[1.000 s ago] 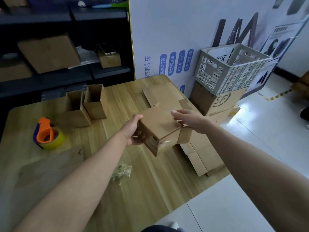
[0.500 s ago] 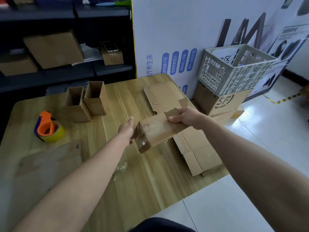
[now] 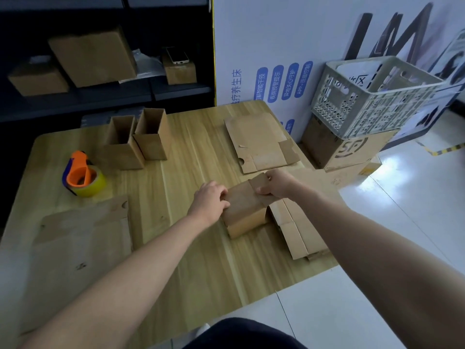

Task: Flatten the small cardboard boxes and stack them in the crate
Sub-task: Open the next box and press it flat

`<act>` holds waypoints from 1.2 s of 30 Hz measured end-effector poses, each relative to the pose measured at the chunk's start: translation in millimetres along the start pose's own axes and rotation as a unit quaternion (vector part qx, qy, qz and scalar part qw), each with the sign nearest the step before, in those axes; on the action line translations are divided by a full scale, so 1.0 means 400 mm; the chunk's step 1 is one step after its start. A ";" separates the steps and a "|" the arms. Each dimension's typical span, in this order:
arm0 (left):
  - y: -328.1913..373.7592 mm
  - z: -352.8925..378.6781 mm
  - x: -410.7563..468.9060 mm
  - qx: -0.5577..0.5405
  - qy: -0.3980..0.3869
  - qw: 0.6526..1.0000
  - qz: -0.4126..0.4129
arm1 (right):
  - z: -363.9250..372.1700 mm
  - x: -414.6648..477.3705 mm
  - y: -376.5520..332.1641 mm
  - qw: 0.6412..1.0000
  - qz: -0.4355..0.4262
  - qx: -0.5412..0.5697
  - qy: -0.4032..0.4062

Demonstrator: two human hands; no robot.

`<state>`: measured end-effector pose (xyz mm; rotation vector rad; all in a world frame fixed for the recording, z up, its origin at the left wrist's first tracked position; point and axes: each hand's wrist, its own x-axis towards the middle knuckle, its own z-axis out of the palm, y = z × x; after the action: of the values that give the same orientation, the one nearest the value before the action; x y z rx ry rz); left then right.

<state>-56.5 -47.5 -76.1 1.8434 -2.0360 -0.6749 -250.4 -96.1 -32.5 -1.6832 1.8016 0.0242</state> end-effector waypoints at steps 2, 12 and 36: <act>0.013 0.007 0.000 -0.003 0.011 1.000 0.000 | 0.002 0.001 0.005 0.997 -0.043 -0.056 -0.009; 0.082 0.010 0.021 0.050 -0.012 0.998 -0.045 | 0.019 0.029 0.029 0.959 -0.134 -0.237 -0.076; 0.093 0.001 0.026 0.052 -0.043 0.993 -0.095 | 0.031 0.051 0.018 0.959 -0.133 -0.243 -0.061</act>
<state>-89.4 -55.5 -57.5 2.1238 -2.0002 -0.7219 -250.3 -107.3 -54.8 -2.2017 1.5409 0.4788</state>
